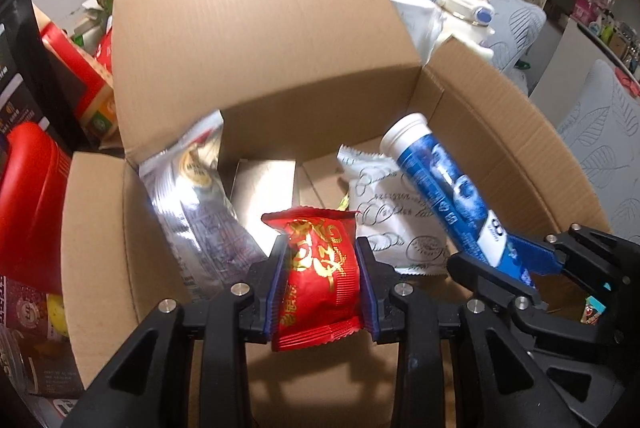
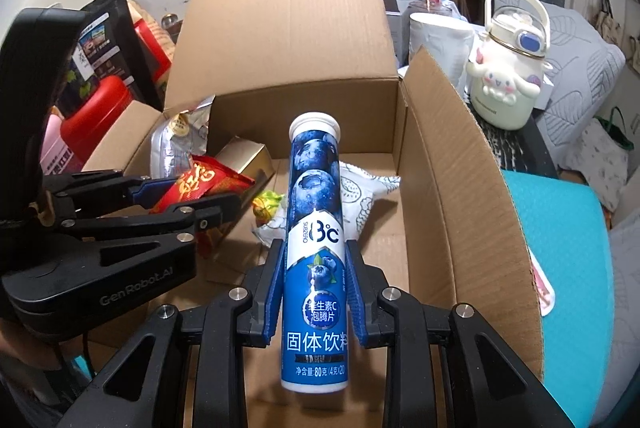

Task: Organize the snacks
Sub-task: 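Lower the tube and candy into the box and open both tools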

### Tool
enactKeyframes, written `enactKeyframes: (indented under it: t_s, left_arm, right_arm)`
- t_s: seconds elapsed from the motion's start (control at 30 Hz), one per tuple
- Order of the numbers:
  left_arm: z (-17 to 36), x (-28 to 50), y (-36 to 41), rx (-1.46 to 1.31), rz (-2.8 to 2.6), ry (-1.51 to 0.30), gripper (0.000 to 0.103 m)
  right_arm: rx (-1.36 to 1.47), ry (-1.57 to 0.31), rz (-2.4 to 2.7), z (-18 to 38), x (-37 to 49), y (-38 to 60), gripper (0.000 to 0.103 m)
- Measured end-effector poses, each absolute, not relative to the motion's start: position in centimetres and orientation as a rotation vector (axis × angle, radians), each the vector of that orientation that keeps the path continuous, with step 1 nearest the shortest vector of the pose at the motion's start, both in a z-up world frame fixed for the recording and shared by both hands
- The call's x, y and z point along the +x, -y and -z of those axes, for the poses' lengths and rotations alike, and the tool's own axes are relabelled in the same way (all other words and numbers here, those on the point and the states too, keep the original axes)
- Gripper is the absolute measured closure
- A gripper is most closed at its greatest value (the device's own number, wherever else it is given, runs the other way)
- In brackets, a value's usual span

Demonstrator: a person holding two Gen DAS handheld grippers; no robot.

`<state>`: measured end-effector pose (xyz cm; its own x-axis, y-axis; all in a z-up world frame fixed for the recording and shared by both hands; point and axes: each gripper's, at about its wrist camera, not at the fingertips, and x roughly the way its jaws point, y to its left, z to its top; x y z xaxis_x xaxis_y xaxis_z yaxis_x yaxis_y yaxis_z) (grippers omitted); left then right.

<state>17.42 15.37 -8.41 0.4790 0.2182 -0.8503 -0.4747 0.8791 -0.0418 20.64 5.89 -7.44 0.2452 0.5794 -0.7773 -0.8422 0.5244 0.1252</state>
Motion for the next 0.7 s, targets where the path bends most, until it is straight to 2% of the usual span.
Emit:
enactKeyframes:
  t_s: [0.1, 0.23, 0.37, 0.7]
  left_arm:
    - [8.6, 17.5, -15.5, -0.294, -0.433, -0.999, 0.070]
    - [8.3, 17.3, -15.3, -0.266, -0.464, -0.995, 0.063]
    - [7.4, 16.9, -14.9, -0.247, -0.482, -0.976, 0.050]
    - [3.5, 13.8, -13.8, -0.248, -0.490, -0.866, 0.050]
  right_arm:
    - [-0.360, -0.883, -0.991, 7.3, 20.5, -5.9, 0.075]
    - [-0.357, -0.879, -0.984, 7.0, 20.4, -5.6, 0.074]
    - [-0.348, -0.865, -0.972, 6.2, 20.2, -5.0, 0.074]
    - [-0.320, -0.798, -0.968, 2.7, 18.7, -3.0, 0.074]
